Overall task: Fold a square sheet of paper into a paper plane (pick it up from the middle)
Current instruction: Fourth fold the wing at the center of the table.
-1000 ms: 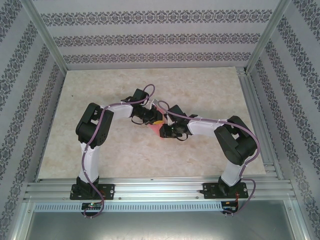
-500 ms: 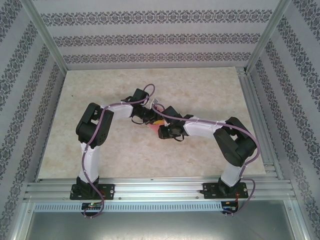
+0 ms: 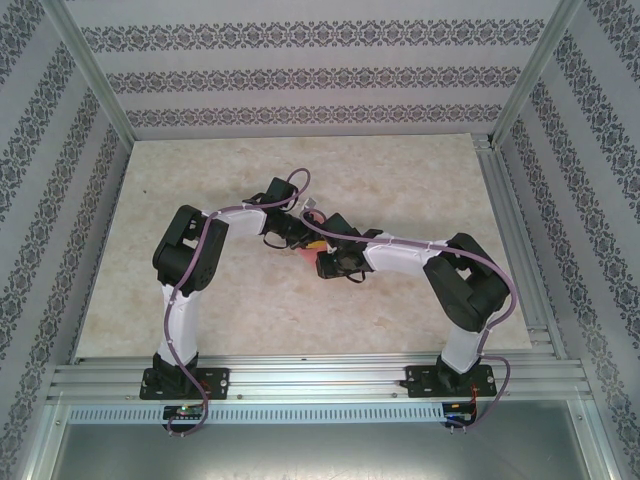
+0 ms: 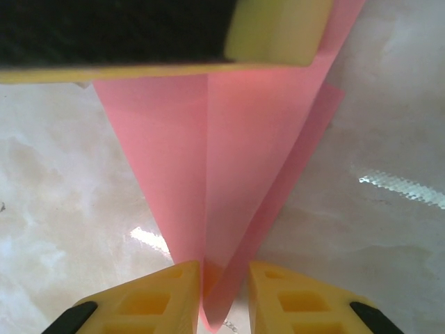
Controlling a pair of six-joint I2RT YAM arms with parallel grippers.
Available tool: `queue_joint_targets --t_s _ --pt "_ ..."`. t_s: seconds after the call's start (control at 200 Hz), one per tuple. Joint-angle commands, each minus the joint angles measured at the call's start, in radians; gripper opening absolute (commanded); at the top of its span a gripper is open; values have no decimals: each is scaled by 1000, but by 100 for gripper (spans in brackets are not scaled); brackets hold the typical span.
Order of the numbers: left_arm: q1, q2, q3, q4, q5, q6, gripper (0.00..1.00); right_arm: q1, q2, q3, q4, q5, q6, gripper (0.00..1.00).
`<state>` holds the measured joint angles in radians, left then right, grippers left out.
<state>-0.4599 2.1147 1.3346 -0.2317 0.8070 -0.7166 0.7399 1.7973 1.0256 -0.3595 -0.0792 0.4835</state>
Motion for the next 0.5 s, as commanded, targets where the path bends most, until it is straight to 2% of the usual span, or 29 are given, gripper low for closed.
queue_joint_targets --t_s 0.0,0.085,0.37,0.42,0.495 --pt "-9 13 27 20 17 -3 18 10 12 11 16 15 4 25" --pt "-8 14 26 21 15 -3 18 12 21 18 7 21 2 25" --pt "-9 14 34 15 14 -2 18 12 13 13 10 29 3 13" --pt "-8 15 34 11 14 -1 18 12 11 14 12 23 3 8" --pt "-8 16 34 5 11 4 18 10 10 14 10 21 2 7"
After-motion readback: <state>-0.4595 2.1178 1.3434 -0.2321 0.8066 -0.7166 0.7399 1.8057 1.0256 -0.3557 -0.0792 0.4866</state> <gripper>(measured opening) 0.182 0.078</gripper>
